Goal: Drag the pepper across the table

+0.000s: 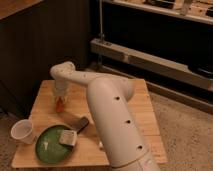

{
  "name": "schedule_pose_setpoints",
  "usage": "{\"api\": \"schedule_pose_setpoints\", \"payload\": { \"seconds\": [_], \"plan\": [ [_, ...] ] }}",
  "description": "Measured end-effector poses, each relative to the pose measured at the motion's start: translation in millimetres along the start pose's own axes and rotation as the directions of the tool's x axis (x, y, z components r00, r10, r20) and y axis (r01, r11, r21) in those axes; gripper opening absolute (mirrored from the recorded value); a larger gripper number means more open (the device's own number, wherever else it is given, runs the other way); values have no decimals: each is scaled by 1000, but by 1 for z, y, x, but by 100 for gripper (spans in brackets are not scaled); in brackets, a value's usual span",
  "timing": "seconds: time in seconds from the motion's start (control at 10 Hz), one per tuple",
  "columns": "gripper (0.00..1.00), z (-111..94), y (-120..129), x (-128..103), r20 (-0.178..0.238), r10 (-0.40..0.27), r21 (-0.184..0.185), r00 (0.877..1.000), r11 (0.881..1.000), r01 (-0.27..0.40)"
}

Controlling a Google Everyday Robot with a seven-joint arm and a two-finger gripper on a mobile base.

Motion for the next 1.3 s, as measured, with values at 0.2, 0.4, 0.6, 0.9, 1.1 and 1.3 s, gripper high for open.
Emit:
{"api": "schedule_pose_setpoints", "payload": {
  "seconds": [0.2,0.4,0.6,0.9,1.1,1.3],
  "plan": [
    [0,-4,6,0,-3,6,1,1000,1000,-6],
    [0,-6,21,-1,-9,15,13,1000,1000,-15],
    [0,-5,33,-1,-15,17,25,1000,1000,-17],
    [0,-4,45,1,-21,24,34,999,999,-24],
    [0,-6,53,2,-25,35,38,999,999,-34],
    [0,-8,57,2,-26,41,34,999,999,-40]
  ]
}}
